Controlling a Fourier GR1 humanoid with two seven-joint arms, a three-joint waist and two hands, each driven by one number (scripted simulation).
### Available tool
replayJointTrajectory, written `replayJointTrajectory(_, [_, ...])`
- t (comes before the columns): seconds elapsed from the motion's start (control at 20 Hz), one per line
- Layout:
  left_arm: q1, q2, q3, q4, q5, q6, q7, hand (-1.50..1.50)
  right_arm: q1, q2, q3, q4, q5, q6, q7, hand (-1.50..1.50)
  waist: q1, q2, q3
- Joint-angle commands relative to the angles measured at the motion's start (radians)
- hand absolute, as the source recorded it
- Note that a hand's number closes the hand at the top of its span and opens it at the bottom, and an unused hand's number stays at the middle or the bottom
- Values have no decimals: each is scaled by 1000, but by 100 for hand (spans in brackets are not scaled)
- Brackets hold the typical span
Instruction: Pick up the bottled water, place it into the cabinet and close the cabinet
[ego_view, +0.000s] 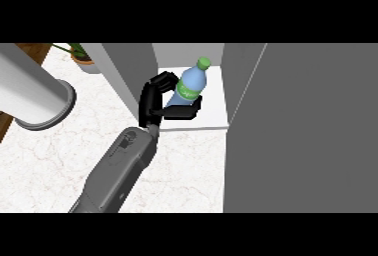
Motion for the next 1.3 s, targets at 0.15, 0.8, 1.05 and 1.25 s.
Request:
replayJointTrajectory(0.15, [-143, 0, 20, 189, 91, 27, -38, 150, 50, 5, -30, -170, -120, -20, 53, -150, -14, 2, 0])
replayJointTrajectory(0.8, [-369, 0, 57, 506, 102, 88, -183, 150, -9, -43, -33, -96, -126, -2, 47, -150, -31, 15, 0])
replayJointTrajectory(1.05, [-438, 0, 62, 622, 68, 106, -195, -150, -25, -26, -12, -57, -98, 12, 24, -150, -43, 21, 0])
replayJointTrajectory(1.25, [-442, 0, 75, 672, 64, 91, -210, -150, -11, -20, -14, -103, -81, 14, 25, -150, -39, 18, 0])
